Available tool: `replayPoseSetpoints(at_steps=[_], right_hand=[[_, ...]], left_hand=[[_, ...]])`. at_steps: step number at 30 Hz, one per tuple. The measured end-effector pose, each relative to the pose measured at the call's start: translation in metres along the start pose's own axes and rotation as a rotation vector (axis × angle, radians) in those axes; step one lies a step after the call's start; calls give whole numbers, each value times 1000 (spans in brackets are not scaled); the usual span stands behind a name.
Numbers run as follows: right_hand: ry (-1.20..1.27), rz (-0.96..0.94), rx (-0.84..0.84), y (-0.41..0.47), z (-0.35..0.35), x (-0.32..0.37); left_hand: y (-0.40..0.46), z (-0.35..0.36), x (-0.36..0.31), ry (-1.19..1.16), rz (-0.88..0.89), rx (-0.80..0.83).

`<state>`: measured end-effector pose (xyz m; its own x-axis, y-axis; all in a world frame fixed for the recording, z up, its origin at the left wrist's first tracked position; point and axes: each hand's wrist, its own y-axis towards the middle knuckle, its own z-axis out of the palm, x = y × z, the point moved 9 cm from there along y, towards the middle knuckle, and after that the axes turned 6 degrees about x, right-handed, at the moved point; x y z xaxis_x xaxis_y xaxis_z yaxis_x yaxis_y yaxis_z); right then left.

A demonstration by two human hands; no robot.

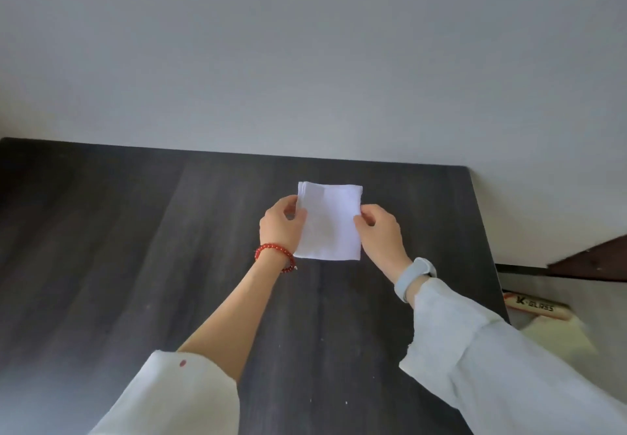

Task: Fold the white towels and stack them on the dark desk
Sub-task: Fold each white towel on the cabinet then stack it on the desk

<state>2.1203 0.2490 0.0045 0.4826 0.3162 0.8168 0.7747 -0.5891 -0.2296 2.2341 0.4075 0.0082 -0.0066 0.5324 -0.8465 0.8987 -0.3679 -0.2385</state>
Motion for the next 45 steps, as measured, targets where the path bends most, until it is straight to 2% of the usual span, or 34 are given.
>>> replayPoseSetpoints(at_steps=[5, 11, 14, 16, 18, 20, 24, 27, 30, 34, 37, 40, 45], right_hand=[[-62, 43, -50, 56, 18, -10], [-224, 160, -68, 74, 27, -43], [-569, -41, -136, 66, 30, -28], [-768, -212, -161, 59, 40, -18], [-841, -230, -101, 57, 49, -23], [-858, -155, 10, 56, 57, -39], [-858, -72, 154, 51, 62, -53], [-769, -61, 185, 40, 53, -46], [-593, -54, 102, 21, 20, -36], [-450, -50, 16, -26, -44, -36], [-410, -44, -90, -78, -108, -50], [-389, -10, -233, -148, -186, -77], [-311, 76, -513, -328, -324, -150]], left_hand=[[60, 17, 15, -37, -19, 41], [79, 33, 40, 183, 30, 65], [68, 44, 31, 321, 267, 89], [63, 58, 33, 303, 293, 207], [63, 68, 38, 295, 261, 285], [63, 73, 38, 319, 264, 308], [64, 79, 38, 487, 305, 353], [62, 65, 34, 587, 263, 263], [42, 50, 6, 603, 312, 141], [-5, 64, -43, 516, 431, 135], [-54, 99, -86, 423, 496, 197], [-128, 154, -138, 393, 652, 276], [-315, 270, -212, 346, 896, 458]])
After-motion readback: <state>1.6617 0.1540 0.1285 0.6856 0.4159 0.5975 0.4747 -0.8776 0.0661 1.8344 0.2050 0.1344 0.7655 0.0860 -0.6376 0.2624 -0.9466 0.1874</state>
